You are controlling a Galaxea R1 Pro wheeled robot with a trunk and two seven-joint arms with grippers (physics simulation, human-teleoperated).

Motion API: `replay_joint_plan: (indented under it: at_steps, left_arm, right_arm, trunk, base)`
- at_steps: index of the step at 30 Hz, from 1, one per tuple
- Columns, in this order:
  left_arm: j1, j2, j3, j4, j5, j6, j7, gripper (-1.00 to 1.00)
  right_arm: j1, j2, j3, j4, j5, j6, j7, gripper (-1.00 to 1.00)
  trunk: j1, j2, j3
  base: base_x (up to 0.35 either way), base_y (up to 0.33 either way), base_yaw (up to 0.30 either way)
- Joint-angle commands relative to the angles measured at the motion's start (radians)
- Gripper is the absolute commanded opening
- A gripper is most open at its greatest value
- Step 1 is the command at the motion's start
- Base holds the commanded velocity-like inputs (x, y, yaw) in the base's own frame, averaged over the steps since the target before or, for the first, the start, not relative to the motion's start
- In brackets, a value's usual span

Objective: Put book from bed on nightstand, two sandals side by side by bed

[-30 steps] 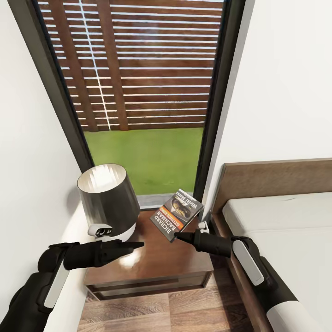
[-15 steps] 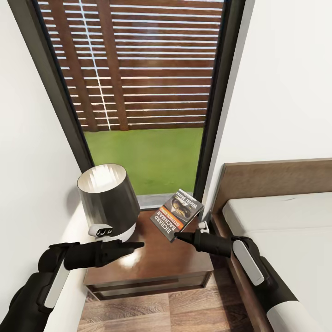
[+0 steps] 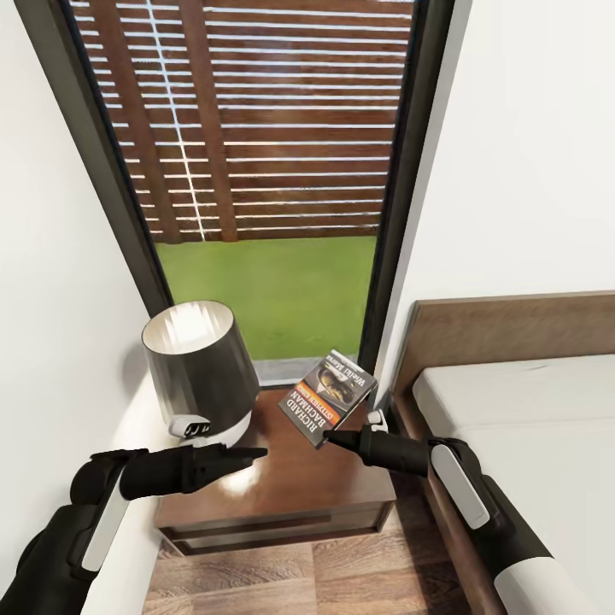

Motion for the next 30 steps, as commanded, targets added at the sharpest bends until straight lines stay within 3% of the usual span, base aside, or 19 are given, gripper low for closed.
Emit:
replay_joint_plan:
  at_steps: [1, 9, 15, 22, 30]
  left_arm:
    - [0.0, 0.0, 0.0, -0.001, 0.001, 0.011, -0.002, 1.0]
    - [0.0, 0.003, 0.0, -0.002, 0.004, 0.011, -0.005, 1.0]
    - [0.0, 0.005, 0.001, -0.004, 0.005, 0.011, -0.045, 1.0]
    - [0.0, 0.003, -0.001, -0.005, 0.003, 0.011, -0.062, 1.0]
    - [0.0, 0.004, 0.0, -0.006, 0.005, 0.011, -0.069, 1.0]
  right_arm:
    - [-0.001, -0.001, 0.001, 0.0, -0.002, 0.003, 0.005, -1.0]
    - [-0.001, -0.001, -0.001, 0.0, -0.003, 0.003, 0.006, -1.0]
    - [-0.001, -0.001, -0.002, 0.0, -0.003, 0.004, 0.008, -1.0]
    - [-0.001, -0.001, -0.003, 0.0, -0.004, 0.005, 0.008, -1.0]
    - [-0.001, 0.001, -0.014, 0.0, -0.005, 0.005, 0.007, -1.0]
  trunk:
    - [0.004, -0.008, -0.004]
    - [0.012, -0.022, -0.01]
    - [0.012, -0.022, -0.01]
    - [0.038, -0.071, -0.032]
    - [0.038, -0.071, -0.032]
  base:
    - [0.0, 0.0, 0.0]
    - [0.0, 0.0, 0.0]
    - [0.0, 0.0, 0.0]
    - [0.0, 0.0, 0.0]
    - [0.0, 0.0, 0.0]
